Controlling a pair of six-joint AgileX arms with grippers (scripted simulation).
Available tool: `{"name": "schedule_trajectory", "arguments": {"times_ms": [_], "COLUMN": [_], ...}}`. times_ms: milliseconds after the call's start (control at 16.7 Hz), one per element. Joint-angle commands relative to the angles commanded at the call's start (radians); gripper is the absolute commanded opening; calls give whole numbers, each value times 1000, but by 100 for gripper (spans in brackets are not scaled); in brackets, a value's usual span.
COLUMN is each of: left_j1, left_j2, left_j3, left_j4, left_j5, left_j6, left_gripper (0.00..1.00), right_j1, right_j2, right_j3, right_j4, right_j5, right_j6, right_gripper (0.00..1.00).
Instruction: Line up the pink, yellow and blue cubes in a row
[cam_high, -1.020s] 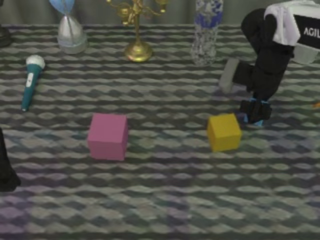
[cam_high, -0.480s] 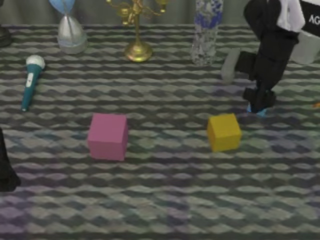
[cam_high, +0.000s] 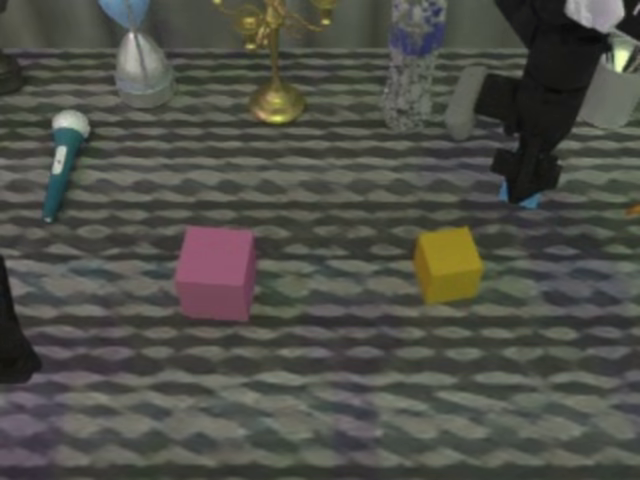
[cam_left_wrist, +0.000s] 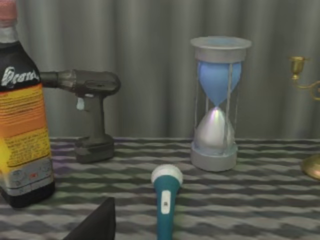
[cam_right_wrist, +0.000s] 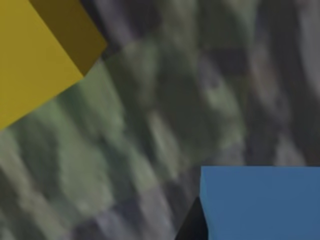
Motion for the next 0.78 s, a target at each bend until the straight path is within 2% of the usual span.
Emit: {"name": "schedule_trajectory", "arguments": {"times_ms": [300,780], "left_j1": [0,0], "left_j2": [0,0], "left_j3": [0,0], "left_j4": [0,0], "left_j5": [0,0], "left_j6": [0,0], "left_gripper": [100,100], "right_j1": [72,355], "right_j2": [-95,-407], "right_j3": [-114,-592], "right_j4": [41,168], "right_j5": [0,-1], "right_j6": [7,6], "right_gripper": [0,0]}}
